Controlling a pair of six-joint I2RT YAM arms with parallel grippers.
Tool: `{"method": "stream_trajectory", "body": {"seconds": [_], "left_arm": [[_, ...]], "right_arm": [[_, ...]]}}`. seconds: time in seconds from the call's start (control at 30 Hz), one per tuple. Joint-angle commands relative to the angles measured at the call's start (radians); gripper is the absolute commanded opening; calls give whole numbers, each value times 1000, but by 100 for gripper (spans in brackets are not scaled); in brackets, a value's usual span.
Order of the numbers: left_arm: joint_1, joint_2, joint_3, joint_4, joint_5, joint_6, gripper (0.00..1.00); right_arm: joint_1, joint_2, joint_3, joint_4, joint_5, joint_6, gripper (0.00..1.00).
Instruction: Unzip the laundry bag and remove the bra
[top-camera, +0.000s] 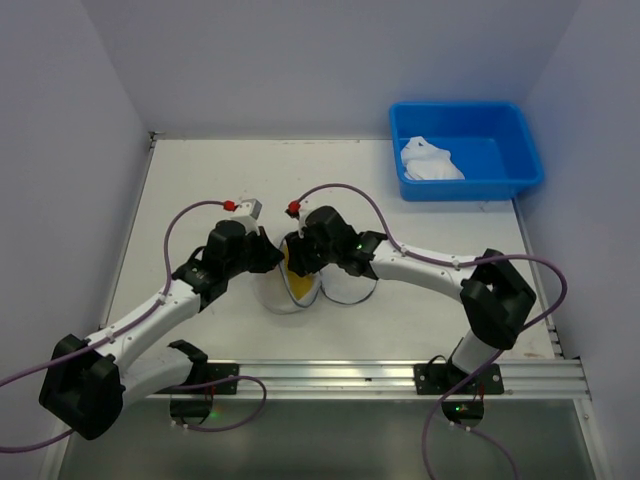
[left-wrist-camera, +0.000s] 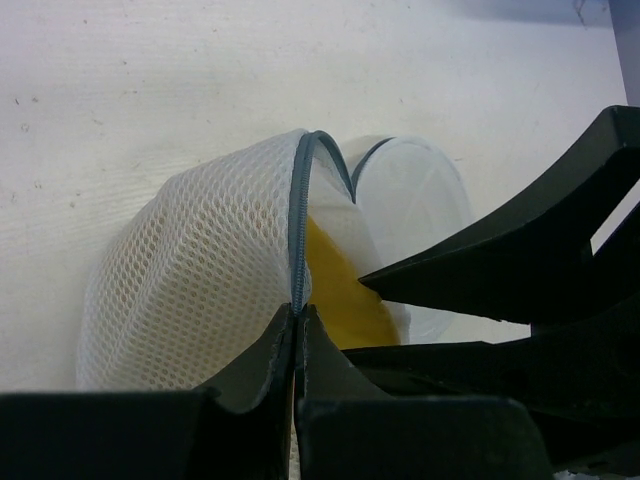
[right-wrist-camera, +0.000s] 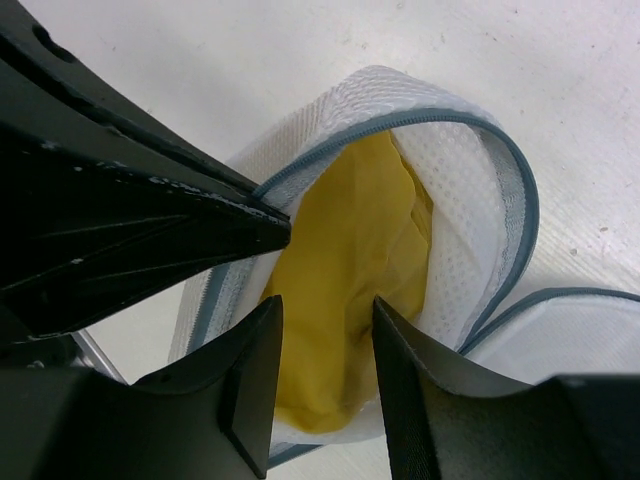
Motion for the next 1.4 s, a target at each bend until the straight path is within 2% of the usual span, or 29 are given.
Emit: {"method": "stream_trajectory", "body": {"seconds": [0.0, 0.23, 0.4, 0.5, 0.53, 0.57, 0.67, 0.9, 1.03, 1.23, 1.33, 1.37], "left_arm": [[2, 5, 0, 33, 24, -11, 0], [2, -15, -2, 27, 13, -8, 0], [0, -21, -8, 22, 8, -5, 0], [0, -15, -14, 27, 4, -7, 0], [0, -9, -14, 27, 5, -5, 0], [2, -6, -14, 27, 4, -5, 0], [2, -3, -11, 21, -5, -5, 0], [3, 11, 9, -24, -64, -19, 0], [2, 34, 27, -65, -85, -27, 0], [3, 36, 12, -65, -81, -24, 0], [2, 36, 8, -68, -79, -19, 0], [3, 36, 8, -68, -74, -19, 0]], "right_arm": [[7, 22, 59, 2, 29, -15, 43], [7, 114, 68, -59, 159, 38, 44], [7, 129, 56, -79, 176, 57, 44], [7, 129, 67, -85, 136, 38, 25], [7, 126, 68, -90, 134, 34, 7], [7, 105, 68, -90, 122, 26, 1], [7, 45, 50, -78, 75, -4, 0], [6, -231, -7, -38, -120, -41, 0], [-5, -335, -24, -21, -226, -40, 0], [-57, -495, -45, 34, -177, -17, 0], [-135, -538, -2, 18, -123, -12, 0], [-204, -558, 33, 10, -113, -6, 0]]}}
